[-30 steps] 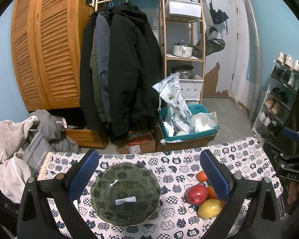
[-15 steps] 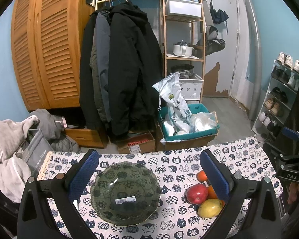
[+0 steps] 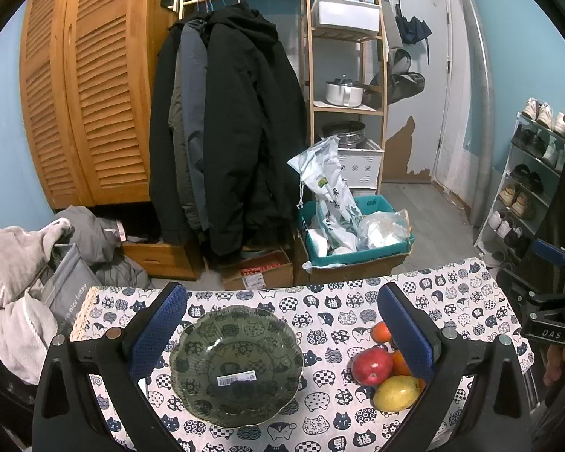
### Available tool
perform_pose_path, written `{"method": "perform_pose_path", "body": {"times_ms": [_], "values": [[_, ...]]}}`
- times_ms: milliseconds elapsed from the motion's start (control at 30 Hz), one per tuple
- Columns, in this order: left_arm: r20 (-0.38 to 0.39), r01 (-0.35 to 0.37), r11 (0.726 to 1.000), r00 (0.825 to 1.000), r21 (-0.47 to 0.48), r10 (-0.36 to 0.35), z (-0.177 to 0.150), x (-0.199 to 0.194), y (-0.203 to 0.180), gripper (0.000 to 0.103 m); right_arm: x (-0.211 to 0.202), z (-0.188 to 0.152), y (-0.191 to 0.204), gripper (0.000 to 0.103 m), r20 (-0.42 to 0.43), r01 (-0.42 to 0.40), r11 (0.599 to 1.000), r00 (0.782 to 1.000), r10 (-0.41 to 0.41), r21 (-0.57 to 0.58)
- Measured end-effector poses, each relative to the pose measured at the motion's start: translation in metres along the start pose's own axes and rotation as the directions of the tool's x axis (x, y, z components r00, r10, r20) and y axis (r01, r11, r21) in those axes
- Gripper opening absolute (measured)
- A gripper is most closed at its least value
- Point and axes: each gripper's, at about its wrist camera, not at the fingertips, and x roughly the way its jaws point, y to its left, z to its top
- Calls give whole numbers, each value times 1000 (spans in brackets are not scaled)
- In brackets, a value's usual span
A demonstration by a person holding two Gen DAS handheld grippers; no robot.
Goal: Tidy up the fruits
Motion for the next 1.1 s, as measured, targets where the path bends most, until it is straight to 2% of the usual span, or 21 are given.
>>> {"method": "perform_pose_path", "body": {"times_ms": [1100], "values": [[-4,0,1000,1000,-3,0,-3,0,1,102,-1,3,-1,101,-6,1,1000,1000,-1,-5]]}}
